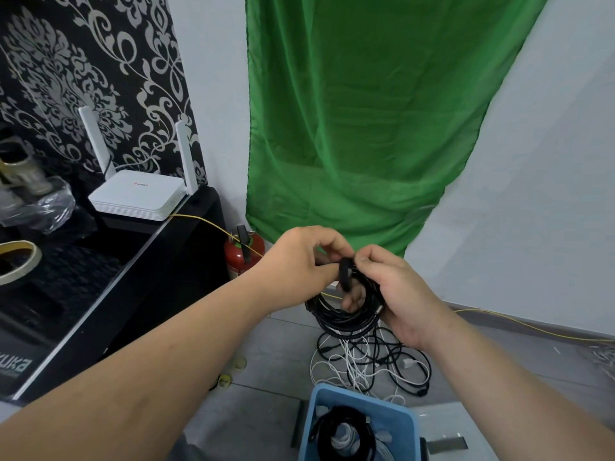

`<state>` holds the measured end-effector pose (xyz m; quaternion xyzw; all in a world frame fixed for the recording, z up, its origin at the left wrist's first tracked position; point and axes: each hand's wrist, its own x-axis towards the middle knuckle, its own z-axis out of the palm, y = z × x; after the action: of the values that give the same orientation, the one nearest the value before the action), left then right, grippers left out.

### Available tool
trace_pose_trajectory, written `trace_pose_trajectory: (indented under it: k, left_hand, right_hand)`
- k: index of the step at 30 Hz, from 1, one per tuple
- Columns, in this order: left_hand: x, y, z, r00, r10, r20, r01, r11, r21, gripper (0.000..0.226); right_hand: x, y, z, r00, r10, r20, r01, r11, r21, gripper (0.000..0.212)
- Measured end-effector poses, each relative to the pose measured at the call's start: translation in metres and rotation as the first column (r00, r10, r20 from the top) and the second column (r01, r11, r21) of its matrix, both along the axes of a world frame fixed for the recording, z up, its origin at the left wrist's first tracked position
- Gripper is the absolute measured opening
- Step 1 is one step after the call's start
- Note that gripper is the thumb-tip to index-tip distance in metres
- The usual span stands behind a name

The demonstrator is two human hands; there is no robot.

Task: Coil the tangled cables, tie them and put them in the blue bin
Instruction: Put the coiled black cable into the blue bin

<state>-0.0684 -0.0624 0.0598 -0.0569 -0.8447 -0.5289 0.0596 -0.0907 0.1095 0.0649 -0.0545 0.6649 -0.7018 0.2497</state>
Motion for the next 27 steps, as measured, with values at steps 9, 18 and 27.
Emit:
trace_pose_trajectory:
  k: [9, 18, 27]
  left_hand:
    - [-0.002, 0.004, -0.003, 0.957, 0.019, -0.290, -0.073, 0.981, -0.179, 0.020]
    - [-0.004, 0.003, -0.005, 0.964, -0.103, -0.246, 0.069, 0.987, -0.145, 0.024]
    - [-0.008, -0.002, -0.008, 0.982, -0.054, -0.182, 0.032, 0.992, -0.126, 0.012]
  right_hand:
    - [-0.005, 0.001, 0.003, 0.982, -0.046, 0.181, 0.069, 0.990, -0.121, 0.016]
    - [-0.008, 0.005, -0.005, 0.980, -0.137, 0.146, 0.146, 0.988, -0.053, 0.020]
    - [-0.004, 0.003, -0.011, 0.994, -0.043, -0.096, 0.057, 0.987, 0.151, 0.018]
